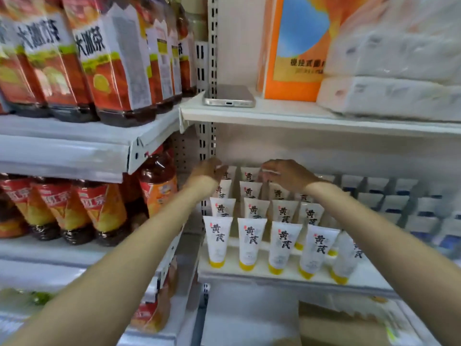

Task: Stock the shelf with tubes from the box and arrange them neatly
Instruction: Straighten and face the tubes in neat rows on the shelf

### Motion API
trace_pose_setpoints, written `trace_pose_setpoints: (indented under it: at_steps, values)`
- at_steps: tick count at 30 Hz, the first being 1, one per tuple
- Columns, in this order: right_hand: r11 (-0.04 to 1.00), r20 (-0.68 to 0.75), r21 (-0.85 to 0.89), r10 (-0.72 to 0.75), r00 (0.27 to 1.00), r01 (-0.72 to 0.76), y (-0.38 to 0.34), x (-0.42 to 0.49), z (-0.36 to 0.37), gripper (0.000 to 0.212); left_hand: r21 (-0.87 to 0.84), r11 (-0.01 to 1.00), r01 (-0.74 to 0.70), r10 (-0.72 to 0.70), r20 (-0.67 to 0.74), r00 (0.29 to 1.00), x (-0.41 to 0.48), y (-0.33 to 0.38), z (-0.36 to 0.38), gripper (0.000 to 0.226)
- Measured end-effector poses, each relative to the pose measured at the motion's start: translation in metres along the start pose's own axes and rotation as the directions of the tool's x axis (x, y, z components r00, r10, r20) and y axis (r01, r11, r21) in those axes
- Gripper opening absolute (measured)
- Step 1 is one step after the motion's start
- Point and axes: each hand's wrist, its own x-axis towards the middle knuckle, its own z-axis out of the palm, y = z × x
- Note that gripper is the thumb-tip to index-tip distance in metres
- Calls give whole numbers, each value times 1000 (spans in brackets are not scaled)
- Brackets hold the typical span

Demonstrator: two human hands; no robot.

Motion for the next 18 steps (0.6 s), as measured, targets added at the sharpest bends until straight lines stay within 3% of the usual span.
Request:
trace_pose_setpoints:
  at_steps: [3,6,11,15,18]
  values:
    - [999,-23,47,0,1000,1,11,9,4,44,-77,994,72,-76,-55,996,28,-3,12,32]
    - [998,-32,60,9,999,-7,23,23,4,36,-192,980,52,-76,-117,990,53,-19,23,15]
    - [998,-18,61,-23,1000,24,42,63,4,43,-56,998,-26,22,-80,997,91,-38,35,18]
    - [996,-20,47,-70,997,70,49,98,12,42,-34,999,24,-26,-53,998,114,-43,50,33]
    - [990,20,10,-139,990,139,51,118,19,29,50,998,49,-48,-31,998,128,-42,60,36]
